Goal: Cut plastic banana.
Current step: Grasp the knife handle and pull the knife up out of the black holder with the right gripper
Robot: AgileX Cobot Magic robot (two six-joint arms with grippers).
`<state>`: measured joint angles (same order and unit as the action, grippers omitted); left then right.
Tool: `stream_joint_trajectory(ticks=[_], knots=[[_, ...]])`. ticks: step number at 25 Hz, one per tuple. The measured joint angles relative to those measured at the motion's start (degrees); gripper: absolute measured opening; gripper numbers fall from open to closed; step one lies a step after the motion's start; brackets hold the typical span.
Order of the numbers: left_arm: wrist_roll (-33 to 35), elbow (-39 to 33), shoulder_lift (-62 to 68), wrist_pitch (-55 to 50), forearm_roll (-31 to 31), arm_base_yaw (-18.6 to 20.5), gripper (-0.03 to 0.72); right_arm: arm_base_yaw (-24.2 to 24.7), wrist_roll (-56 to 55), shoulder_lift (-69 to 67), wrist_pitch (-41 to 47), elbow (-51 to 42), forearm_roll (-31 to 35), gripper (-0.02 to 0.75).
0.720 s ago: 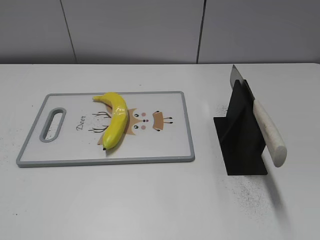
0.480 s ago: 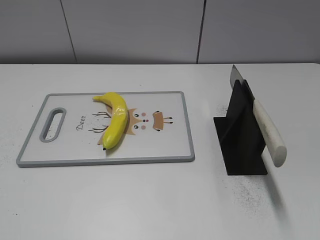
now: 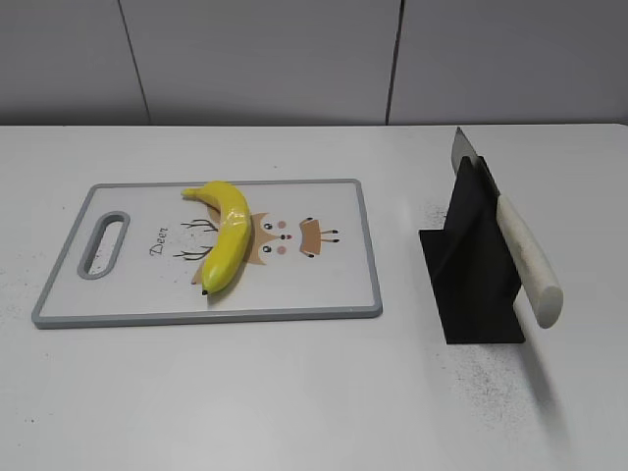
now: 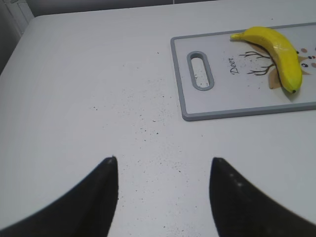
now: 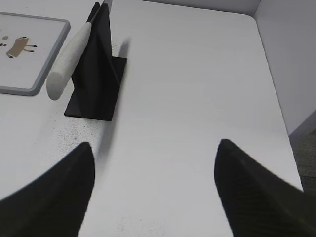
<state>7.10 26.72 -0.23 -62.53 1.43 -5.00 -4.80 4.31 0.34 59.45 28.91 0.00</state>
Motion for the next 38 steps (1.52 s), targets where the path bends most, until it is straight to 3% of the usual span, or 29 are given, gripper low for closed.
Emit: stream_joint_trajectory(ticks=[22,38], knots=[[0.00,0.00,0.00,0.00,0.00,0.00,0.532,0.00,-0.06,-0.68,0.00,0.14,0.00,0.571],[0.00,0.00,0.00,0.00,0.00,0.00,0.528,0.00,-7.35,-30.33,9.30,15.66,0.00,0.571]])
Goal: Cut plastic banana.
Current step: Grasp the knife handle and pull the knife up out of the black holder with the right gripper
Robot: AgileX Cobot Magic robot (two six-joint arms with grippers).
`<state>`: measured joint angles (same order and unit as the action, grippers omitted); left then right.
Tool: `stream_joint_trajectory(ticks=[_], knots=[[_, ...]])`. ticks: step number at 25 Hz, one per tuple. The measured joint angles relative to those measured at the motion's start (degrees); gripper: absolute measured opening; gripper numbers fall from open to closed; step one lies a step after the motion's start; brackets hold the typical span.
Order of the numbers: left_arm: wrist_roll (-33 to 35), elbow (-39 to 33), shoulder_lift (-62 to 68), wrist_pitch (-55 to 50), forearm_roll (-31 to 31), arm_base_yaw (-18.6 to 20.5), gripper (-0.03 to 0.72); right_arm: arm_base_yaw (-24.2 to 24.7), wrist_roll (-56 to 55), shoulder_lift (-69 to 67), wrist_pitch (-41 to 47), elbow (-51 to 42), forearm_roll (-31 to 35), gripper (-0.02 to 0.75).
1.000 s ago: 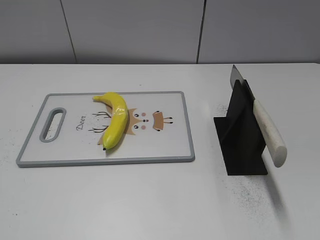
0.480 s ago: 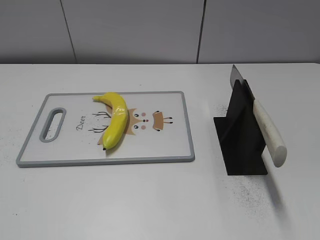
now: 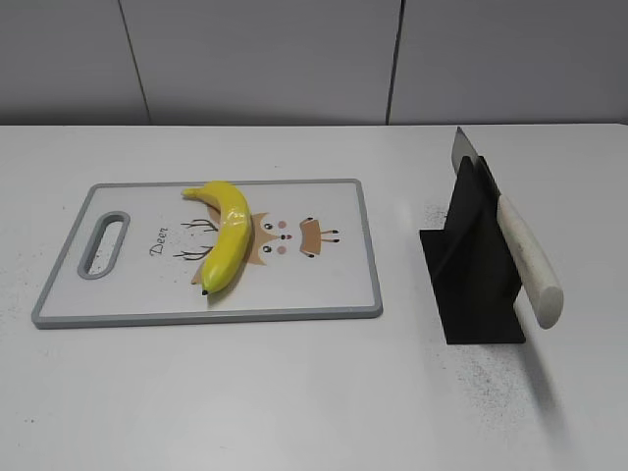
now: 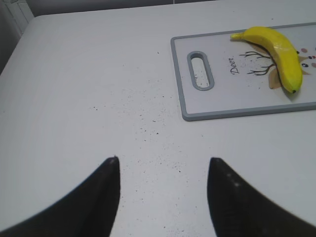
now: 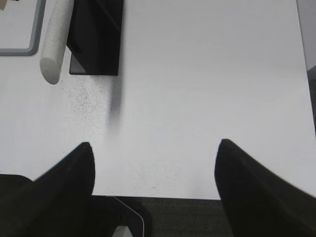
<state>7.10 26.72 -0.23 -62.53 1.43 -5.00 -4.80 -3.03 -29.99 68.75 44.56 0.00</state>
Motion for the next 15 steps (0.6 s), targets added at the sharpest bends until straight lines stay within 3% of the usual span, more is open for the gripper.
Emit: stream_joint_trajectory(ticks=[4,15], knots=[[0.00,0.00,0.00,0.00,0.00,0.00,0.528,-1.29,-1.53,-5.51,0.63,3.50,0.72,0.571],[0.00,0.00,0.00,0.00,0.00,0.00,0.526,-17.40,-8.62,-20.53,0.83,8.58,-2.46,0.571]])
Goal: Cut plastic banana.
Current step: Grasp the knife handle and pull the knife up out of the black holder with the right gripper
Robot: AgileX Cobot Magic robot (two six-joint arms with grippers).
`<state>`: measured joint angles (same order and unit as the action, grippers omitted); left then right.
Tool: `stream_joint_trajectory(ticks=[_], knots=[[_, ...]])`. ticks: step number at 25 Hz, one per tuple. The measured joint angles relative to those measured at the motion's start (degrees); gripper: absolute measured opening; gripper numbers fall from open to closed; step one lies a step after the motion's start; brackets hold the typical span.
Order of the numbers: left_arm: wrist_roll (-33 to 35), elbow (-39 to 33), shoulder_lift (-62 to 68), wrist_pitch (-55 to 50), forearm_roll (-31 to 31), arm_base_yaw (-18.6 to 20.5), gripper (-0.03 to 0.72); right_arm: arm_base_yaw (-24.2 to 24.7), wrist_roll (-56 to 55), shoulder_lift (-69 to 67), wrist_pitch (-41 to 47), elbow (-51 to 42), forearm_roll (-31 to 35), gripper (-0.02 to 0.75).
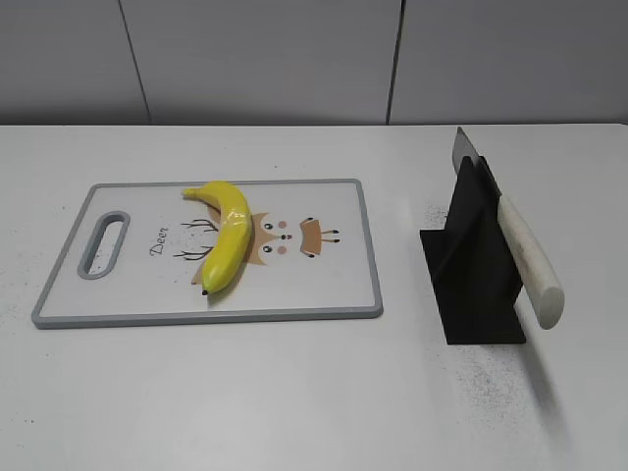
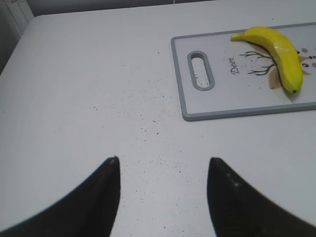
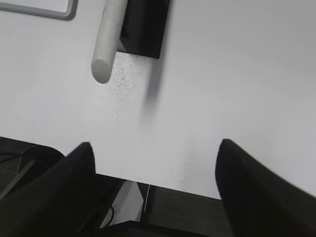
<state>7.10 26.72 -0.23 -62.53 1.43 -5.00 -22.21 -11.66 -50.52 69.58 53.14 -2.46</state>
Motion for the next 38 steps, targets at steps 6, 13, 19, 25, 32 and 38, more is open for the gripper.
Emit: stream_joint_trajectory(ticks=[6,13,19,25,32,38], knots=[[0.00,0.00,0.00,0.00,0.00,0.00,0.526,-0.59,-3.37,-10.32,0.00,4.67,0.19,0.571],[0.00,0.00,0.00,0.00,0.00,0.00,0.526,-0.59,-3.51,-21.37,-2.68,10.78,2.46,0.571],[0.00,0.00,0.00,0.00,0.00,0.00,0.526,-0.59,-3.51,-30.33,-4.02,12.93,2.46,0.571],[0.00,0.00,0.00,0.00,0.00,0.00,0.526,-0.59,-3.51,-37.95,-5.84,12.93,2.82,0.571],[0.00,0.00,0.00,0.00,0.00,0.00,0.526,-0.59,-3.51,-44.68,-8.27,12.93,5.69,0.571],[0.00,0.00,0.00,0.00,0.00,0.00,0.526,-0.59,-4.10,-47.04,-7.71,12.93,6.91,0.514]])
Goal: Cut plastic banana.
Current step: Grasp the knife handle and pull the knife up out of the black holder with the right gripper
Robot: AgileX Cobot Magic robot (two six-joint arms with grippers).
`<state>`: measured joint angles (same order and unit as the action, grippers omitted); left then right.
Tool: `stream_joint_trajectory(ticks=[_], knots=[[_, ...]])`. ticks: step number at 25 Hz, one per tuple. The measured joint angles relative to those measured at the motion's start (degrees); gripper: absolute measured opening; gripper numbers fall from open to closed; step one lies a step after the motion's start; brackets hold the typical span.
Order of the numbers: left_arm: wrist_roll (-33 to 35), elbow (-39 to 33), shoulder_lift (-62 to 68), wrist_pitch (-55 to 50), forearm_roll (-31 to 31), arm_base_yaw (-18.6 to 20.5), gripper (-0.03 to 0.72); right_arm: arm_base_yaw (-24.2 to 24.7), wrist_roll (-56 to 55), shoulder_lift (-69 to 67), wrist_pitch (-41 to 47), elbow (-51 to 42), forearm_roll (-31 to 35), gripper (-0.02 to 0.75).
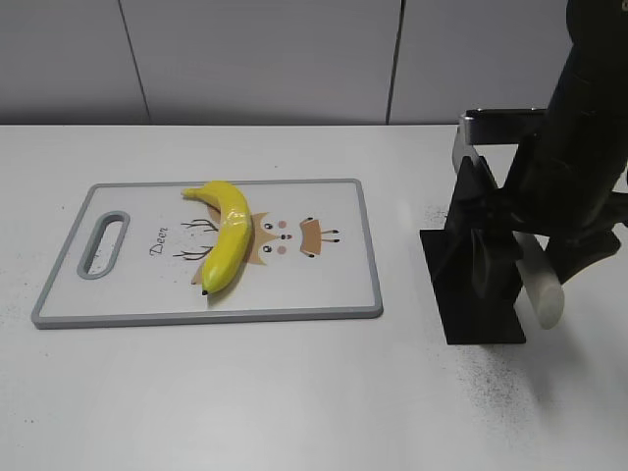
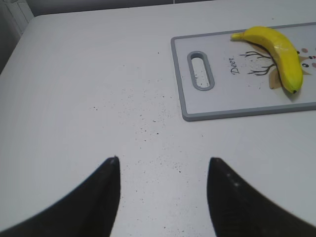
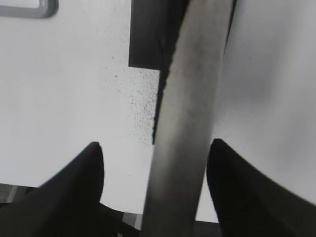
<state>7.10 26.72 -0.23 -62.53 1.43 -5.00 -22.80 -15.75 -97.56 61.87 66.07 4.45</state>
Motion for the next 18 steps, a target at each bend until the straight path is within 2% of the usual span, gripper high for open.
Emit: stream_joint_trajectory(ticks=[8,11,18], knots=[[0.00,0.00,0.00,0.00,0.00,0.00,0.525,0.00,-1.17,-0.05,3.63,0.00,0.00,0.312],[0.00,0.00,0.00,0.00,0.00,0.00,0.525,0.00,-2.00,-0.05,3.87,0.00,-0.23,0.167],[0.00,0.00,0.00,0.00,-0.01,0.00,0.524,0.00,-2.74,1.99,2.72,0.00,-0.54,0.160]])
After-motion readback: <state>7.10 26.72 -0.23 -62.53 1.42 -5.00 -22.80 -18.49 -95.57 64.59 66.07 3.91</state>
